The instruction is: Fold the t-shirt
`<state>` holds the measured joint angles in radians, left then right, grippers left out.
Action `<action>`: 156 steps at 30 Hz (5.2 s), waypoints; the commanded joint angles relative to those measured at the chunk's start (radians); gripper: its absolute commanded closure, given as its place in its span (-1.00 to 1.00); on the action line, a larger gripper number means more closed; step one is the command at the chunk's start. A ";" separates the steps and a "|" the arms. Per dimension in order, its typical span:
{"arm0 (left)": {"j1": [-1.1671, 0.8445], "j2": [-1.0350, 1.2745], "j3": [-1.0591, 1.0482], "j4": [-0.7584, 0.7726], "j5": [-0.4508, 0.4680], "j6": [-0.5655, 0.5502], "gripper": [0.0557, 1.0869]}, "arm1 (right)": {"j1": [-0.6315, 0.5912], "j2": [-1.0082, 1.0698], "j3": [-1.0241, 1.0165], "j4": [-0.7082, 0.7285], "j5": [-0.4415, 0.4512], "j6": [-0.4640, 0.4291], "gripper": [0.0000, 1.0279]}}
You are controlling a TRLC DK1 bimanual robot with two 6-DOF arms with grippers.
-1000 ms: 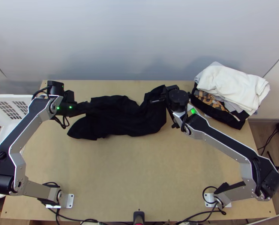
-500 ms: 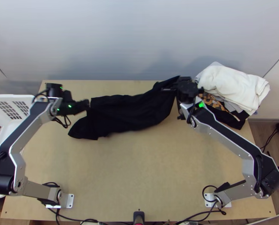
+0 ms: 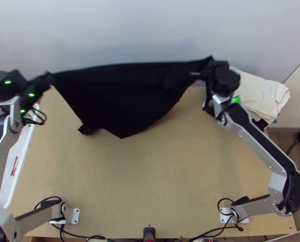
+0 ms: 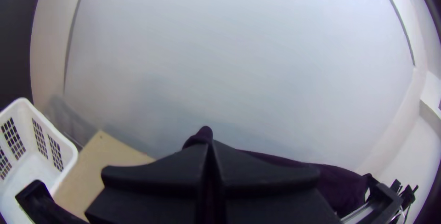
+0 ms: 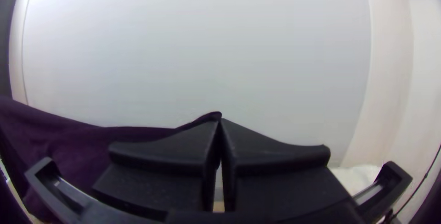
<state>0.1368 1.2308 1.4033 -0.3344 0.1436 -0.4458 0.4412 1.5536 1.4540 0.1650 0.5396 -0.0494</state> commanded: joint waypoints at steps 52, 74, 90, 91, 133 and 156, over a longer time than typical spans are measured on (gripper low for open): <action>0.112 -0.867 -0.040 -0.749 0.028 -0.041 0.93 | 0.105 -1.259 -0.331 -0.952 -0.263 0.329 0.95; 0.066 -0.682 0.479 -0.726 0.040 -0.011 0.93 | 0.082 -1.003 0.401 -1.075 -0.322 0.342 0.95; 0.080 -0.866 0.287 -0.865 0.040 -0.010 0.93 | 0.022 -1.061 0.304 -1.222 -0.423 0.451 0.95; 0.080 -0.892 0.215 -0.854 0.040 -0.010 0.94 | 0.022 -1.093 0.217 -1.213 -0.432 0.487 0.95; -0.011 0.334 -0.455 0.311 0.108 -0.037 0.93 | -0.335 -0.024 -0.492 0.093 -0.802 0.507 0.95; 0.001 0.714 -0.046 0.290 0.111 -0.083 -0.89 | -0.300 0.365 0.006 -0.249 -0.760 0.572 -0.87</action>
<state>0.1436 1.9148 1.2667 -0.0021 0.2401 -0.4984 0.1265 1.8645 1.2964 0.1425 -0.2234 0.5064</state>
